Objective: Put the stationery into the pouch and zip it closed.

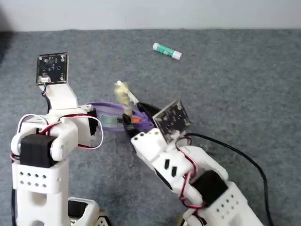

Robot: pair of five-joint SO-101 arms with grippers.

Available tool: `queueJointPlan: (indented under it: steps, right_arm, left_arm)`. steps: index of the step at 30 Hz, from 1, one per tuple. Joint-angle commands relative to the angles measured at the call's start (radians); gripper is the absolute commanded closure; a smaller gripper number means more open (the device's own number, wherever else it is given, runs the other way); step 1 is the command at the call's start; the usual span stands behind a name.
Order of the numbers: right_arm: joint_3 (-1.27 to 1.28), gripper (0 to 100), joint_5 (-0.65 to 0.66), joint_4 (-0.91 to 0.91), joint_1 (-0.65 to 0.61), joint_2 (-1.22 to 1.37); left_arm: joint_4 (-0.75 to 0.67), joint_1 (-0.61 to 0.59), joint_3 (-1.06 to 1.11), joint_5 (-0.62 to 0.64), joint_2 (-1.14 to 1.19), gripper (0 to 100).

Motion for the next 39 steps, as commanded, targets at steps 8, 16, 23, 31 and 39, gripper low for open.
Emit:
queueJointPlan:
  steps: [8,16,23,31,39]
  right_arm:
    - [-0.069,89.0,-0.006,0.189,-0.004,-0.186]
    - [-0.219,89.4,-0.006,0.268,-0.130,-0.117]
    - [-0.339,89.4,-0.006,0.208,-0.128,0.110]
    - [-0.483,89.1,-0.006,0.096,-0.113,0.372]
    - [-0.632,89.0,-0.012,0.153,-0.004,0.478]
  left_arm:
    - [-0.029,-0.002,-0.053,0.011,-0.003,99]
    - [-0.029,-0.002,-0.053,0.011,-0.003,99]
    - [-0.012,-0.002,-0.053,0.011,-0.005,99]
    - [0.002,-0.002,-0.053,0.011,-0.005,99]
    - [0.002,-0.002,-0.053,0.011,-0.006,99]
